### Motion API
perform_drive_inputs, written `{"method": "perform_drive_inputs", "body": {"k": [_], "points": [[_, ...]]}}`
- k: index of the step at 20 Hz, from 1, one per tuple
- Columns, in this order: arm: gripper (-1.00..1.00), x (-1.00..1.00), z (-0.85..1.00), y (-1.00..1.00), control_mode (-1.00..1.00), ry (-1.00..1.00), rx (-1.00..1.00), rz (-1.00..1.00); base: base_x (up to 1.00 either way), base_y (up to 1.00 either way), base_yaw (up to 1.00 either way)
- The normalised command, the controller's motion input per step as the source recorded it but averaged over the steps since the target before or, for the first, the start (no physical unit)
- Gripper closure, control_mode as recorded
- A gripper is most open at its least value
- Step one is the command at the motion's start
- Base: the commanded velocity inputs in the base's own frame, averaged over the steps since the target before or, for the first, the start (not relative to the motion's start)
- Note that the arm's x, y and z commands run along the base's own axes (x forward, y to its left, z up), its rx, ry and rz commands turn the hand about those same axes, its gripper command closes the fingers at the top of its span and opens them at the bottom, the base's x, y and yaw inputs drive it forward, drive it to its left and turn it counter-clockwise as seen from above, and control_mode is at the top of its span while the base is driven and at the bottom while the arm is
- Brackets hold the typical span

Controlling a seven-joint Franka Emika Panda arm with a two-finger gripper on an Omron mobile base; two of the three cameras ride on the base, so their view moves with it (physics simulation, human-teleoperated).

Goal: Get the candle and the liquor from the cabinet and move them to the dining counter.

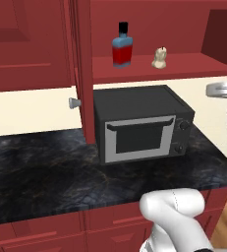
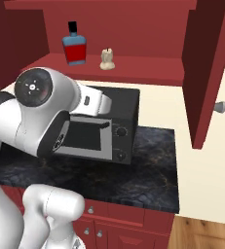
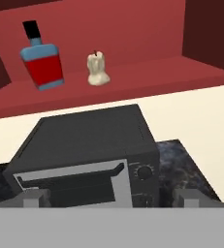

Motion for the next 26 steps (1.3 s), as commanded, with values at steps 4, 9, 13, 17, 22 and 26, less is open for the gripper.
{"method": "perform_drive_inputs", "body": {"k": [4, 9, 13, 17, 22, 26], "points": [[-1.0, 0.0, 0.26, 0.46, -1.0, 0.1, 0.08, 0.06, 0.0, 0.0, 0.0], [-1.0, 0.0, 0.14, 0.39, -1.0, -0.05, -0.12, 0.0, 0.0, 0.0, 0.0], [-1.0, 0.0, 0.09, 0.31, -1.0, -0.11, -0.14, 0.0, 0.0, 0.0, 0.0], [-1.0, 0.01, 0.23, 0.08, -1.0, -0.07, -0.06, 0.0, 0.0, 0.0, 0.0], [-1.0, 0.17, 0.13, 0.0, -1.0, 0.03, 0.0, -0.03, 0.0, 0.0, 0.0], [-1.0, 0.45, 0.01, -0.01, -1.0, 0.1, 0.0, -0.07, 0.0, 0.0, 0.0]]}}
